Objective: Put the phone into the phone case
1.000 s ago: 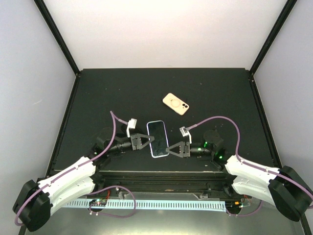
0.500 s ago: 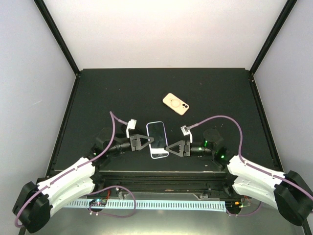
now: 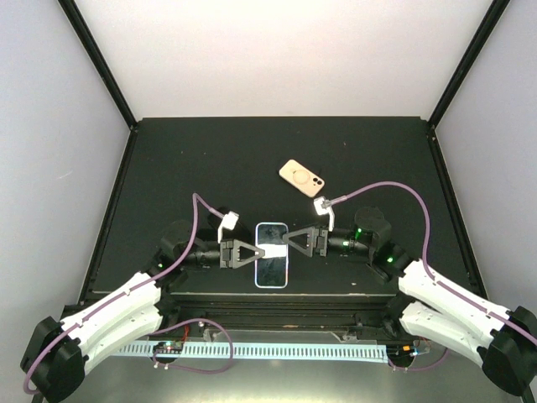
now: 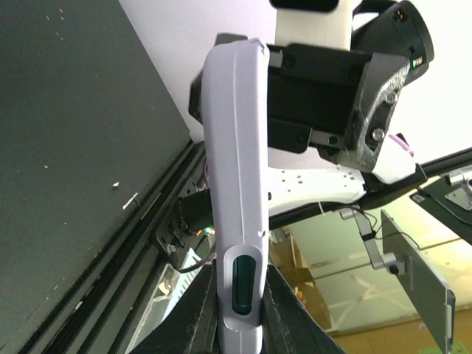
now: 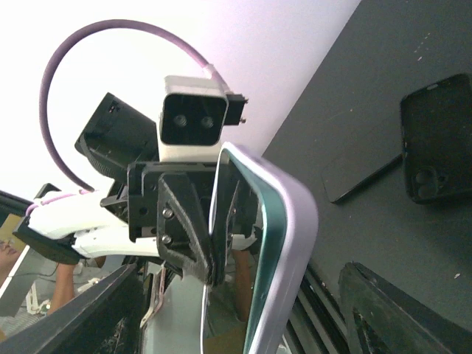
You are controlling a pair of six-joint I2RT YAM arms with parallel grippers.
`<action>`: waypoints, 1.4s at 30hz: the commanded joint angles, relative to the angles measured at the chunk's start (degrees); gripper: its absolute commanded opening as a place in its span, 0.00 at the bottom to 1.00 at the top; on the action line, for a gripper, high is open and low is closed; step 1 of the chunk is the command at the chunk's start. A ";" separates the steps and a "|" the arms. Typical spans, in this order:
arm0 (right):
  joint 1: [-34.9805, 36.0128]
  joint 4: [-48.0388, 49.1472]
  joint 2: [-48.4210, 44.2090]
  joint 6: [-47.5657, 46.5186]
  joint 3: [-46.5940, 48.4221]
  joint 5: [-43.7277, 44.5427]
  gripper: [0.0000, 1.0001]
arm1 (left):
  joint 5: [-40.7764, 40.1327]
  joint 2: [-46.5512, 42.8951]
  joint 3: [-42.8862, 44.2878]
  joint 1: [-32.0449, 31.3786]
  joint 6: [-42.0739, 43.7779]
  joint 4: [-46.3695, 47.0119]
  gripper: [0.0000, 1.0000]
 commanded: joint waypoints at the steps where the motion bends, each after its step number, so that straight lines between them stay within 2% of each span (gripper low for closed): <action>1: 0.06 -1.43 2.40 -2.48 2.87 1.92 0.70 | 3.84 -1.25 0.98 0.12 1.51 4.28 0.02; 7: 0.06 3.00 4.89 -0.93 4.03 -0.47 0.56 | 3.78 -1.10 1.23 0.10 2.24 2.21 0.02; 10: 0.02 2.32 5.00 -1.57 4.58 -0.05 0.40 | 1.83 -1.29 2.60 0.09 4.74 -3.47 0.01; 14: 0.01 0.82 4.13 -2.41 4.46 2.03 0.20 | -3.45 -1.27 5.74 0.15 10.97 -16.16 0.02; 17: 0.06 1.50 3.53 -2.82 3.95 1.65 0.05 | -5.49 -0.77 6.57 0.15 11.98 -19.97 0.02; 19: 0.06 1.94 3.50 -2.81 3.94 0.68 0.01 | -6.24 -0.18 6.65 0.12 12.24 -20.96 0.02; 22: 0.00 1.75 3.58 -1.86 4.09 0.64 0.01 | -8.29 1.40 7.73 0.11 13.23 -25.12 0.02; 26: 0.04 -0.92 5.14 -1.81 4.96 1.39 0.02 | -8.33 2.01 8.01 0.15 12.77 -25.06 0.02; 28: 0.00 -1.70 6.08 -1.60 4.88 0.74 0.11 | -8.27 1.39 8.10 0.15 11.79 -24.09 0.02; 30: 0.05 -1.11 6.57 -0.83 3.99 -0.25 0.24 | -8.18 0.33 7.70 0.10 9.83 -21.89 0.02; 35: 0.12 7.07 6.73 3.21 -1.54 -1.67 0.56 | -9.56 -2.48 3.45 0.13 2.39 -10.80 0.02; 37: 0.12 8.90 7.31 3.61 -2.76 -2.28 0.63 | -11.47 -2.69 3.50 0.15 2.52 -10.61 0.01; 42: 0.09 13.73 8.88 6.31 -5.23 -5.01 0.64 | -14.14 -2.38 4.83 0.12 2.93 -9.27 0.01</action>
